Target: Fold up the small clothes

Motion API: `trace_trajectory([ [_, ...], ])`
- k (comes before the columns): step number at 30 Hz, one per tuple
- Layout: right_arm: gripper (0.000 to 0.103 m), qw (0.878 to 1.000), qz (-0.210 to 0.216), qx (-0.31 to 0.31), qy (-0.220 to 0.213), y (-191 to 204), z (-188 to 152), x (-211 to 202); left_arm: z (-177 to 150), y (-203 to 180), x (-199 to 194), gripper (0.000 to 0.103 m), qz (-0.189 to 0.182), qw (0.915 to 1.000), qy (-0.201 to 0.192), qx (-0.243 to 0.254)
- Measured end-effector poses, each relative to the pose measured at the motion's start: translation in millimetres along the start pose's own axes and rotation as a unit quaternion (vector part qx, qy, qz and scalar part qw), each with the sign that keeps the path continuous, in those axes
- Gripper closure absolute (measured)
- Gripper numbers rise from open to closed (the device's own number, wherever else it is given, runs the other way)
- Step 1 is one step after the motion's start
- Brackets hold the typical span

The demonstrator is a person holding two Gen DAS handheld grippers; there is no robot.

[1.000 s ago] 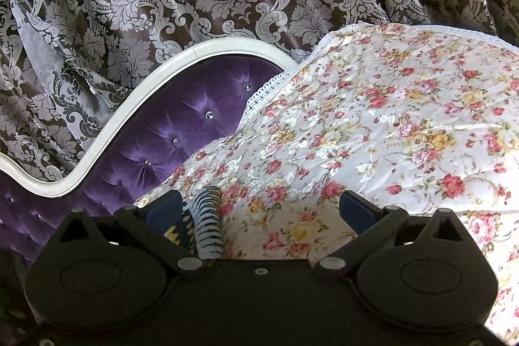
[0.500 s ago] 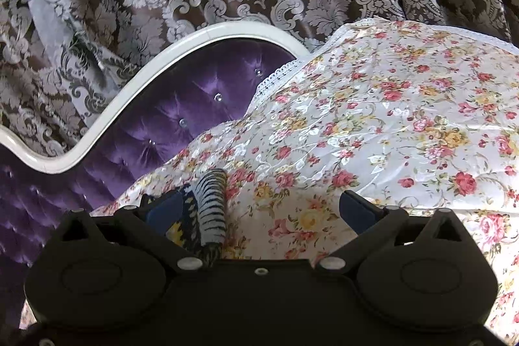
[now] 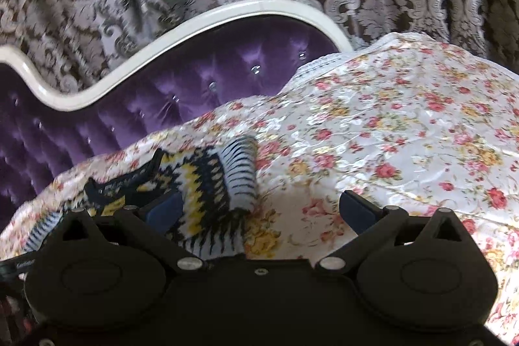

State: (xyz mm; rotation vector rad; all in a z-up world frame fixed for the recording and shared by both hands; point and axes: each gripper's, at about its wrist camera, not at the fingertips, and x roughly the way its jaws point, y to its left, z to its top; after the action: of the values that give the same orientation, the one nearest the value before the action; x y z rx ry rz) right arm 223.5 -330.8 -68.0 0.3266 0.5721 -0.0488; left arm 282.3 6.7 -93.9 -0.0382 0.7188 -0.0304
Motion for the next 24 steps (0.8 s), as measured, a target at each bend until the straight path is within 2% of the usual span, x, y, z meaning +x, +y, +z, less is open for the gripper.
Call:
trace_trajectory([
  [4,0.001,1.000,0.001,-0.030,0.007,11.6,-6.9,5.8,-2.7,-4.1,2.7,0.000,0.010,0.9996,-0.004,0.027],
  [10,0.001,0.997,0.003,-0.071,0.001,29.0,-17.2,6.5,-3.4,1.0,8.0,0.000,0.002,0.9999,0.009,0.014],
  [19,0.001,0.989,0.018,-0.142,-0.021,62.4,-32.5,-0.3,-4.9,-2.2,10.9,0.000,0.010,0.9996,0.017,0.021],
  [24,0.001,0.986,0.011,-0.167,-0.019,84.5,-28.4,3.9,-4.8,-1.2,11.1,0.000,0.008,0.9996,0.017,0.022],
])
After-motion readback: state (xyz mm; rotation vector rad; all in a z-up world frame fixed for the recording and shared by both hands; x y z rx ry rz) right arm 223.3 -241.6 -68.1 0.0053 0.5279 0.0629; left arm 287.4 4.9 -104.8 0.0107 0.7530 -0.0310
